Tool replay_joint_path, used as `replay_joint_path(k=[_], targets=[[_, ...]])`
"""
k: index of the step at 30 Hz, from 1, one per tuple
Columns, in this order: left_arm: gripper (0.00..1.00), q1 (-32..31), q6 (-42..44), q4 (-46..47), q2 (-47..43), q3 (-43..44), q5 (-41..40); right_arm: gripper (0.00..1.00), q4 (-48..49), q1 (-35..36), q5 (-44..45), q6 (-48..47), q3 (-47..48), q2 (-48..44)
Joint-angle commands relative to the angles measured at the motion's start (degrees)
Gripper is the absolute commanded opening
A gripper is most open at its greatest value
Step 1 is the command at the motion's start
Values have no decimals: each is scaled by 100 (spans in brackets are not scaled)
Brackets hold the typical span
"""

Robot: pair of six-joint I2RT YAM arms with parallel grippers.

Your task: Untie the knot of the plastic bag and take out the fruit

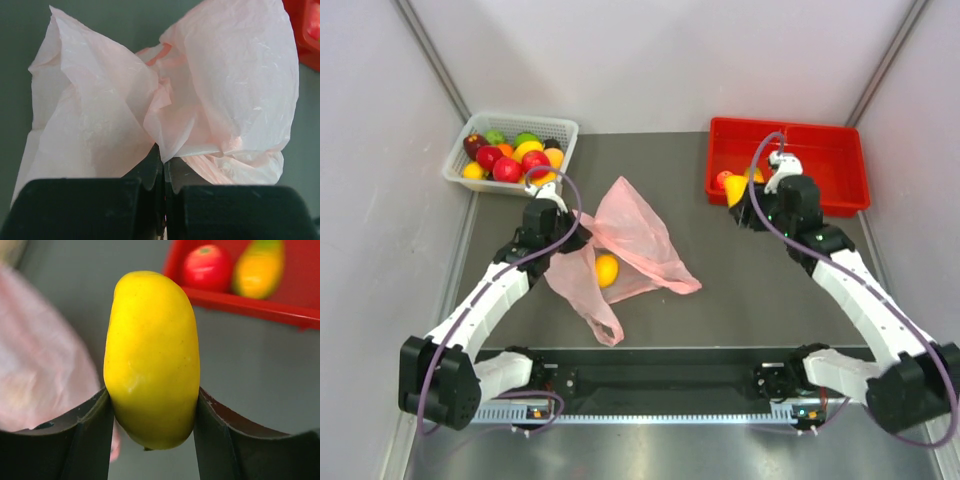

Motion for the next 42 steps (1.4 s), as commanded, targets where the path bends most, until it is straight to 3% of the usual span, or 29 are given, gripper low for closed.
replay_joint_path(k=[1,4,11,16,19,24,25,27,28,29,30,35,38,42], targets=[[0,21,264,65,-57,204,985,0,913,-536,1084,459,511,760],[0,21,361,-58,-57,336,1327,0,1047,-967,1594,495,1142,1726],[0,21,423,-120,-48,363,1654,0,872,-1845,1753,512,2629,3812],[0,12,423,-137,-39,346,1655,0,65,-2040,1692,215,4086,5401],[0,21,405,-102,-39,328,1637,0,-69,-2084,1630,179,4431,5895],[0,21,414,-146,31,354,1689,21,-718,-2075,1296,-23,5284,6660],[0,12,414,-146,40,354,1698,34,-789,-2084,1226,-32,5459,6723],[0,12,423,-155,31,354,1716,49,-860,-2075,1190,-67,5461,6671],[0,21,431,-164,31,346,1725,67,-825,-2084,1199,-68,5426,6592],[0,12,432,-164,22,345,1733,79,-781,-2084,1216,-68,5382,6504],[0,12,440,-173,5,363,1742,99,-755,-2084,1225,-102,5295,6277],[0,12,414,-173,22,372,1821,100,-702,-2084,1357,-173,4926,5302],[0,21,388,-111,31,337,1874,100,-343,-2058,1121,-138,4014,4160],[0,12,326,-59,92,284,1900,100,298,-1558,453,-199,2005,2063]])
